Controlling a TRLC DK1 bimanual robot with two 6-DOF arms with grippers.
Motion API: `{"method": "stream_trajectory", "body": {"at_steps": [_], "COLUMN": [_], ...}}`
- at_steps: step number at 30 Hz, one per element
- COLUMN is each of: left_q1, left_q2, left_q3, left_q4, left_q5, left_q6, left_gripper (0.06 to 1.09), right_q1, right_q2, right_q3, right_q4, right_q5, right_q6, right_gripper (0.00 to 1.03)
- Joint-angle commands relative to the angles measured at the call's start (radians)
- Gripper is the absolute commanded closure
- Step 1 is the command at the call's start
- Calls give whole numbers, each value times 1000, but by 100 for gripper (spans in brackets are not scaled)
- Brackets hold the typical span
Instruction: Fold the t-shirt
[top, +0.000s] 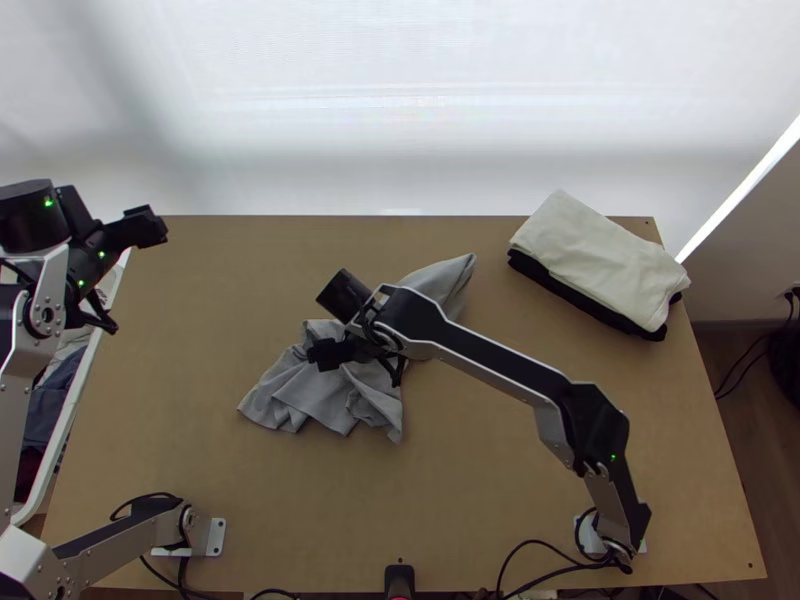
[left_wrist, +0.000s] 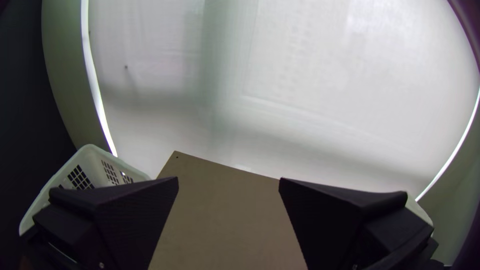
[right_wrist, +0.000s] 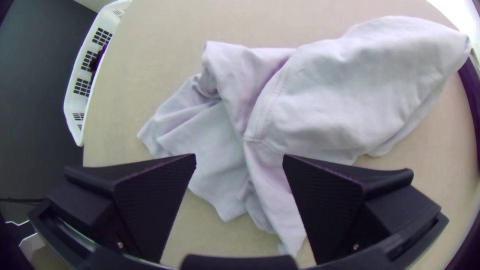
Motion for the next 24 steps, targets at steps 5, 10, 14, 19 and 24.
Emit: {"method": "stream_trajectory", "body": {"at_steps": [5,10,14,19,24], "left_q1": [51,97,103,112,128], "left_q2": [-53,-70,-87,-97,-99], "left_q3": [-43,-52,-71,-77,-77], "left_q4": [-1,1,1,1,1], "left_q5": [19,56,59,59,60], "left_q6": [31,34,36,45,53], "left_gripper": [11,11,11,11,11], "right_q1": [-23,-32,-40,-46,-41], "right_q2": [79,113,142,163,162], "right_q3": [46,78,102,116,122], "right_q4": [-16,-16,-16,-16,-24], "right_q5": [-7,-6,-6,-6,-6], "right_q6": [37,35,35,35,35], "right_gripper": [33,33,33,33,33]}}
